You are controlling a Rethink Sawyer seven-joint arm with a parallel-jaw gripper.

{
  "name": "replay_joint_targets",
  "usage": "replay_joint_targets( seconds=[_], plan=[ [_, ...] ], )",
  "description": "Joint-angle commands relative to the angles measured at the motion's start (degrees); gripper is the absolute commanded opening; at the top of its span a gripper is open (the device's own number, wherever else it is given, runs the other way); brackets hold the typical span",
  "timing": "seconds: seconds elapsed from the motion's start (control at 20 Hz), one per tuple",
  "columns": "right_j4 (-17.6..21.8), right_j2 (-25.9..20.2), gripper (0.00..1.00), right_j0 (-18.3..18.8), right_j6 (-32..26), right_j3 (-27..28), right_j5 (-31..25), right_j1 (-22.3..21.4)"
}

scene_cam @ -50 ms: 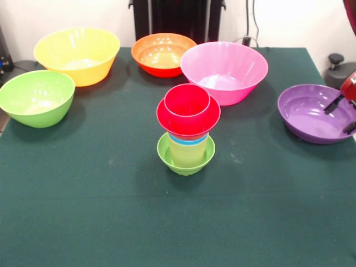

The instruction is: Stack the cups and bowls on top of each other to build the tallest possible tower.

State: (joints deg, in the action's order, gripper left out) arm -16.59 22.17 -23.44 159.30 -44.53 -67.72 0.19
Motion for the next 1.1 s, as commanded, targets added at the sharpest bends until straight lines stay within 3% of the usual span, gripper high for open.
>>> replay_joint_targets(
  seconds=[0.05,0.35,0.7,1.1],
  plan=[
    [-0.98,-2.22,1.0,1.54,11.79,1.11,0.47,1.56],
    [-0.77,-1.95,1.0,1.49,10.5,-3.11,3.17,-0.22],
    [-0.09,-1.82,1.0,2.04,6.93,-6.46,-0.61,-3.07],
    [-0.26,-2.04,1.0,2.22,6.26,-3.62,-4.97,-2.73]
  ],
)
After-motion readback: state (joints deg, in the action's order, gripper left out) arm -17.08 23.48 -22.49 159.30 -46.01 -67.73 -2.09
